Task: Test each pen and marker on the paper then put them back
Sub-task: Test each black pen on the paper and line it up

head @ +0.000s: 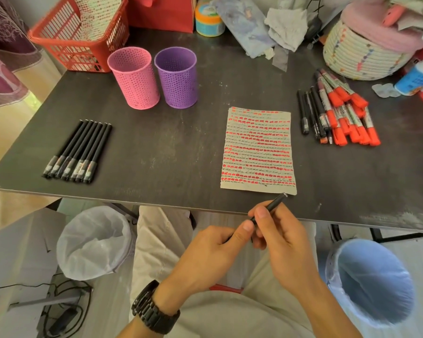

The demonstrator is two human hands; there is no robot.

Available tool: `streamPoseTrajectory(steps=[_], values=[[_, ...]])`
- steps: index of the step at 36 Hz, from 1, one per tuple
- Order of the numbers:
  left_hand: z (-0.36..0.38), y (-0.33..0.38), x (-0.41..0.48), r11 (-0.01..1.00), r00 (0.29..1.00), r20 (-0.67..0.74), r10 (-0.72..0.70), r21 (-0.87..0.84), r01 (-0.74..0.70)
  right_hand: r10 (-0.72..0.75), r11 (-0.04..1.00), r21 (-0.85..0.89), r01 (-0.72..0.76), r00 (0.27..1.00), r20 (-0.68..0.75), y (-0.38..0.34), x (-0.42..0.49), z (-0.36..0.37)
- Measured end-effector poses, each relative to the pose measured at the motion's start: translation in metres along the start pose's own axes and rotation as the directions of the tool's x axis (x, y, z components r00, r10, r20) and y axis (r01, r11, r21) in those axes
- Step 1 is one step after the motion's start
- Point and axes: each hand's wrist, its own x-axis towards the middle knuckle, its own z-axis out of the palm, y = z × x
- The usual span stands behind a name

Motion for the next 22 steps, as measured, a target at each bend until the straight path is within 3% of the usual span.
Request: streamPoseTrajectory(steps=[5,8,11,14,17,22], values=[[-0.005,0.007,0.001,0.991,0.993,0.110,-0.033,-0.122,0.047,-0.010,1.000,0.018,0.010,1.000,-0.004,-0.003,0.001,-0.001],[-0.008,0.011,0.002,0.955,0.973,0.208,-0.104,-0.251,0.156,-0.033,0.999,0.019,0.033,0.999,0.014,-0.005,0.001,-0.001],[-0.011,0.010,-0.003,0.822,0.898,0.410,-0.159,-0.449,0.351,-0.060,0.998,-0.010,0.061,0.997,0.057,-0.008,0.001,-0.002],[-0.010,0.007,-0.011,0.712,0.824,0.539,-0.176,-0.508,0.484,-0.052,0.998,-0.015,0.054,0.993,0.104,-0.011,0.002,-0.005],[-0.011,0.005,-0.014,0.751,0.854,0.501,-0.141,-0.508,0.422,-0.042,0.999,0.012,0.042,0.997,0.069,-0.016,0.008,-0.004],[-0.026,0.008,-0.010,0.868,0.916,0.387,-0.107,-0.414,0.276,0.036,0.971,0.238,0.012,0.980,-0.195,-0.026,0.030,-0.016]])
